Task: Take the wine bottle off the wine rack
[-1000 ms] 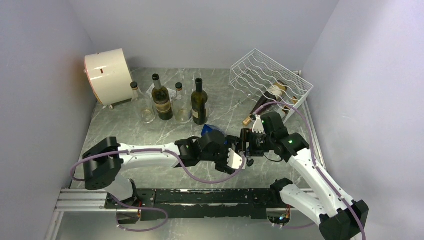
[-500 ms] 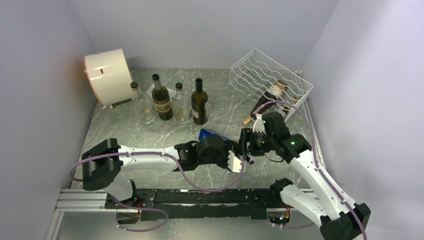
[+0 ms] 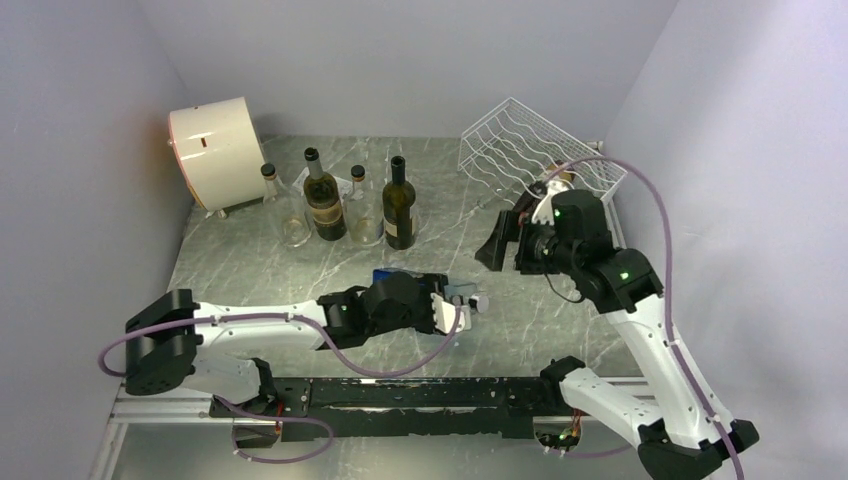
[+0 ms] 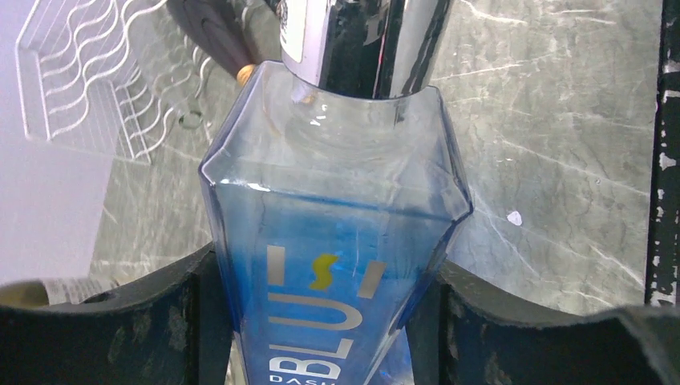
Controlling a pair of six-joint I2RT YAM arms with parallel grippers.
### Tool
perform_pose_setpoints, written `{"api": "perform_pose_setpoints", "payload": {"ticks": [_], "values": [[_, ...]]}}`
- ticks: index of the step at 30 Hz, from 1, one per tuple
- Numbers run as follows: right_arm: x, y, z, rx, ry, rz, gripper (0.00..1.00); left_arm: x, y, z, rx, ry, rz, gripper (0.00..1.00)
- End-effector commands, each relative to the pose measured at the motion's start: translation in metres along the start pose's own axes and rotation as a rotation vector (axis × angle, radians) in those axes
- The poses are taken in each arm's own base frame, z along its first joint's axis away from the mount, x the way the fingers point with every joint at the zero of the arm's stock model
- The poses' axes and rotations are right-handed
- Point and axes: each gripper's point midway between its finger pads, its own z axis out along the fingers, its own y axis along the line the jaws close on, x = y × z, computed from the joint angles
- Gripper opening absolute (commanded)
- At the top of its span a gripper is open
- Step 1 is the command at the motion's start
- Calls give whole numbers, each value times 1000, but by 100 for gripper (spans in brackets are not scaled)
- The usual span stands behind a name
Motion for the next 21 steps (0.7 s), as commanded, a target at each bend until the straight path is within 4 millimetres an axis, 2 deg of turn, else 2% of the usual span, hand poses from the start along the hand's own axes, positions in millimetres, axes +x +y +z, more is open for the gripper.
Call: {"api": "perform_pose_setpoints", "payload": {"ticks": [1,4,8,11,16,21], "values": [[-47,-31,-33,244,-200,2,100,3,20,-19,-135,8,-191,12],[-69,-52,-63,389,-338,8,100,10,42,-36,-263,30,-294,7],[-77,-53,-82,378,-452,-10,100,22,70,-68,-464,18,-486,7],[-75,-47,-84,317,-508,-23,100,41,90,-103,-673,8,-614,7],[-73,-46,-83,278,-554,-25,100,89,132,-179,-1085,7,-818,7],[-72,-47,-76,278,-538,-28,100,122,168,-233,-1318,-21,-894,7]]}}
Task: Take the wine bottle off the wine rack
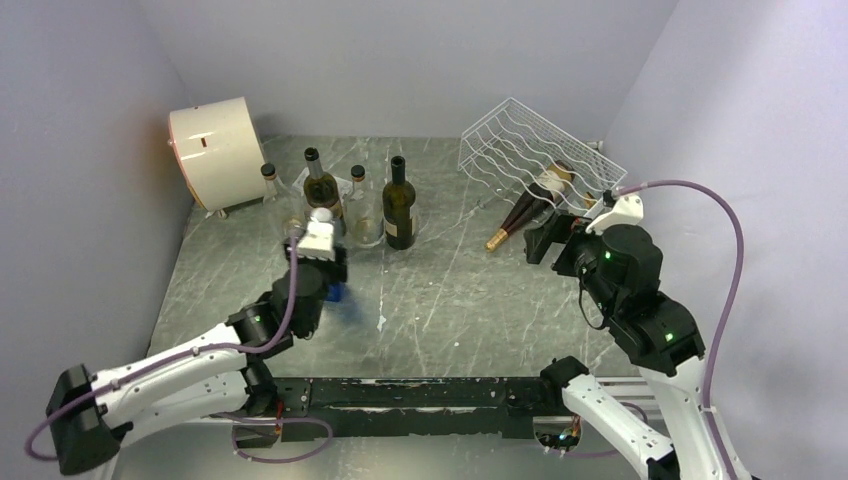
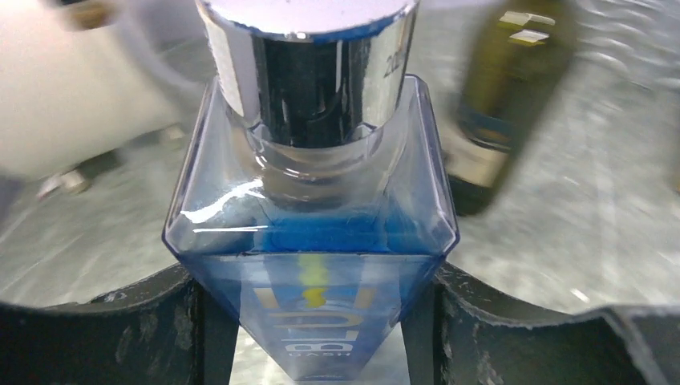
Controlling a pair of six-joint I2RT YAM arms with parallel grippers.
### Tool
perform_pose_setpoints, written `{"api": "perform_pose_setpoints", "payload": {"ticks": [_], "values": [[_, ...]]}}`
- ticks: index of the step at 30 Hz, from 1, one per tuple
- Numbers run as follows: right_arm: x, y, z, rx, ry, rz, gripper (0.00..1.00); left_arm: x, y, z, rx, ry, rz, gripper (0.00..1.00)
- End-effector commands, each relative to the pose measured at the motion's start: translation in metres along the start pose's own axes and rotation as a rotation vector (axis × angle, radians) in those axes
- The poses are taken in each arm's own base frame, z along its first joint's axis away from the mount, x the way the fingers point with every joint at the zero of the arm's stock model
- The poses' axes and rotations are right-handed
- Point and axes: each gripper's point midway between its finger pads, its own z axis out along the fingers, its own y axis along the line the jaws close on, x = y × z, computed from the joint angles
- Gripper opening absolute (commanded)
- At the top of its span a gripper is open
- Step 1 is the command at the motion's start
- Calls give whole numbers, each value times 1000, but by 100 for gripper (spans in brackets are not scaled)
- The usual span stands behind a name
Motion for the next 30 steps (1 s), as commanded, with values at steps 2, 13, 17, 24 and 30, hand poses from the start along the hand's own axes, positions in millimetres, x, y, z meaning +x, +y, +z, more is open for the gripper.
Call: {"api": "perform_pose_setpoints", "payload": {"ticks": [2,13,17,24,30], "values": [[-4,2,10,0,-20,-8,100,-38,84,3,-346,-124,-209,7],[6,-1,15,5,-11,-17,100,-77,154,17,-544,-298,-291,7],[7,-4,13,13,-16,-21,100,-84,160,28,-548,-325,-262,7],[8,-7,9,21,-16,-22,100,-68,168,40,-537,-318,-261,7],[7,-6,8,13,-25,-16,100,-60,164,47,-497,-323,-253,7]]}}
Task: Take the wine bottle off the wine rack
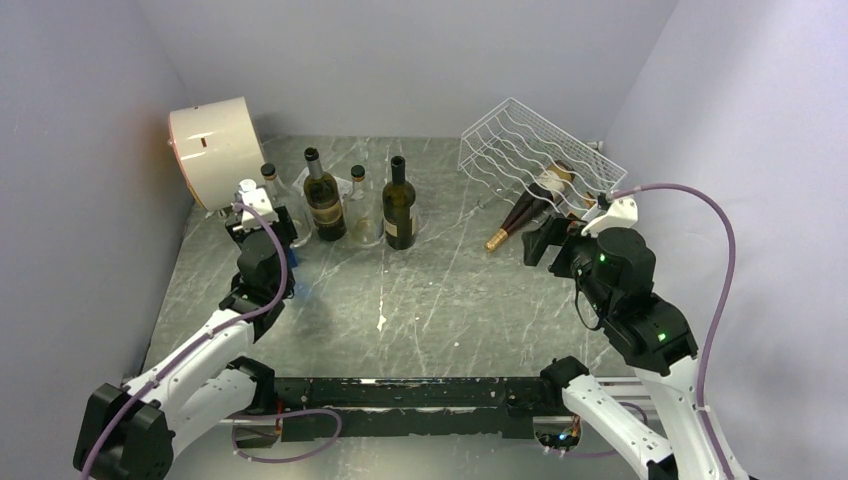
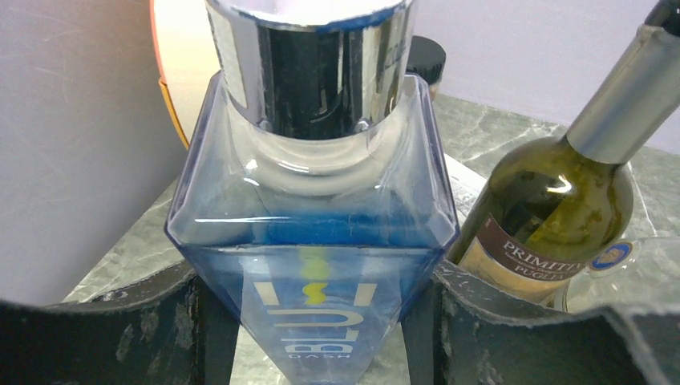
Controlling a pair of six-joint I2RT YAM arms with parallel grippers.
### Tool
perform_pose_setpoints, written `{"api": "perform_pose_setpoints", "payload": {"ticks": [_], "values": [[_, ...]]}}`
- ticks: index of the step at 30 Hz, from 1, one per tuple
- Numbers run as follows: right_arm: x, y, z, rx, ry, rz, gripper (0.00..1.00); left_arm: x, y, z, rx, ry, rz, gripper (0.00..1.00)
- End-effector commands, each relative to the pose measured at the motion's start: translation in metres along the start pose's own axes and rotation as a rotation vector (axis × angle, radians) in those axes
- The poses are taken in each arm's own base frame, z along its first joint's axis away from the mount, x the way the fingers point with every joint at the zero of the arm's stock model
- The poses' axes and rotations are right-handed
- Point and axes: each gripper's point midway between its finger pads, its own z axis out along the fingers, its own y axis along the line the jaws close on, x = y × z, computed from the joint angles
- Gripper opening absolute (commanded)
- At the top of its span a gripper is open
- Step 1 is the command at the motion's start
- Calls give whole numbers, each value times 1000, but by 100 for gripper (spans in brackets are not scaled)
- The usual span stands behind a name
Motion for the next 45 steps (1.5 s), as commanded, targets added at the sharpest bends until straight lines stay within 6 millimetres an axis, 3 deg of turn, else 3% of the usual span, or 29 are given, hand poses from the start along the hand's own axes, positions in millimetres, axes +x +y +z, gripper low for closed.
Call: {"api": "perform_pose_setpoints", "payload": {"ticks": [1,6,9,13,17,21,29,33,36,41,45], "values": [[-2,-2,-1,3,-26,2,100,-47,-12,5,48,-155,-172,7],[3,-1,1,-7,-15,5,100,-40,-14,7,49,-130,-145,8],[4,-2,2,-5,-13,5,100,-37,-10,8,26,-125,-139,20],[5,-2,1,-8,-17,4,100,-33,-9,8,21,-106,-127,45],[4,-2,1,-6,-15,-1,100,-29,-7,6,8,-81,-135,77],[5,-2,1,-5,-14,-3,100,-26,-2,4,-9,-61,-151,99],[0,-8,-4,25,-14,-20,100,-38,14,-11,-65,32,-186,100],[-2,-9,-3,38,-16,-33,100,-68,20,-29,-15,53,-218,100],[1,-16,1,85,12,-51,100,-108,21,-47,80,26,-251,100],[8,-19,7,110,60,-77,100,-186,-11,-83,429,-190,-291,98],[10,-8,17,90,91,-43,100,-227,-31,-99,587,-359,-365,98]]}}
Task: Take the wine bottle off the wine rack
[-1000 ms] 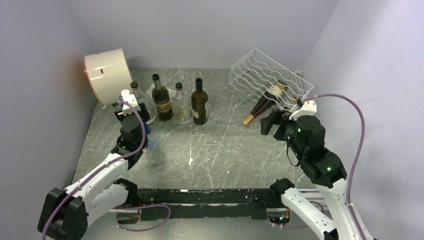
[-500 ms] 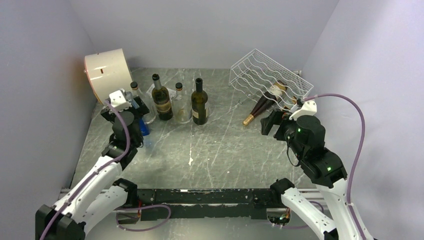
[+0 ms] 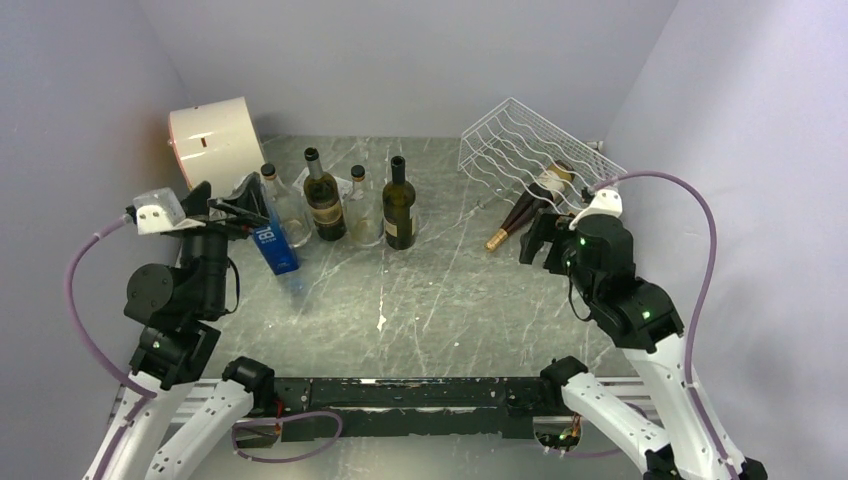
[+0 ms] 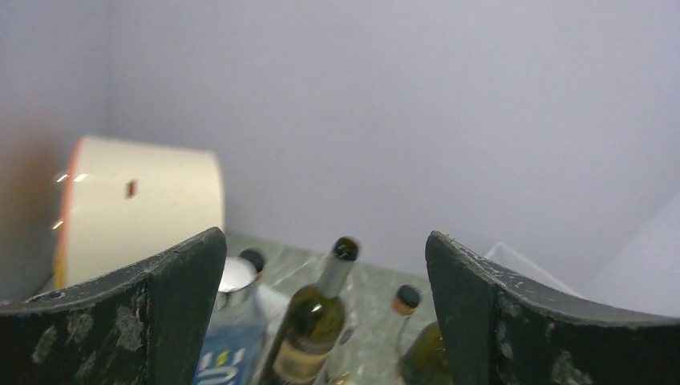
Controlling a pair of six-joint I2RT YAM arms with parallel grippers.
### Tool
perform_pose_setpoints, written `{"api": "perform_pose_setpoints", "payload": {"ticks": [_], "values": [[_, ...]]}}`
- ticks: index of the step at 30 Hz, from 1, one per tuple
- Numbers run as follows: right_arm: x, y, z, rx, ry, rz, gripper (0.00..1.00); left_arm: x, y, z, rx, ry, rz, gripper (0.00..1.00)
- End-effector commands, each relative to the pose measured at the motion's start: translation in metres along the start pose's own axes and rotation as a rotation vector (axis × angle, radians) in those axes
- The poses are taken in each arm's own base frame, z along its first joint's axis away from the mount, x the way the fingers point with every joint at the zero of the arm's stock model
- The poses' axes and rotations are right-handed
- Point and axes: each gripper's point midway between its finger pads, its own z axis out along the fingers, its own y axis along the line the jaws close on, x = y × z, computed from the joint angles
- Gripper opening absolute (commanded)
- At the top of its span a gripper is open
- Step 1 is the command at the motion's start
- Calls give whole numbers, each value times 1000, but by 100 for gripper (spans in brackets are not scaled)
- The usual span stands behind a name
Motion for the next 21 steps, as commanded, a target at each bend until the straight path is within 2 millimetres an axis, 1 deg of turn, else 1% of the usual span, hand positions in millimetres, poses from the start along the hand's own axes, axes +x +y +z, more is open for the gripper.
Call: {"api": "perform_pose_setpoints", "payload": {"ticks": [1,3,5,8,10,12,14,16,19,21], "values": [[-7,7,5,1,9,50,100,-24,-54,6,277,-115,-11,98],[-2,7,14,30,25,99,100,-32,-68,13,324,-144,-6,98],[6,8,26,56,46,134,100,-34,-79,23,352,-142,-6,98],[18,14,47,74,84,171,100,-31,-94,36,390,-112,-8,97],[28,21,64,69,119,179,100,-20,-102,41,424,-86,1,96],[34,31,81,52,142,187,100,-5,-106,42,454,-61,20,95],[39,40,99,34,156,190,100,10,-107,40,479,-43,47,95],[42,48,118,28,165,188,100,25,-103,38,487,-32,70,95],[49,51,151,79,160,217,100,36,-102,33,512,-19,93,94],[55,46,175,152,141,254,100,42,-103,29,539,-15,132,88]]}}
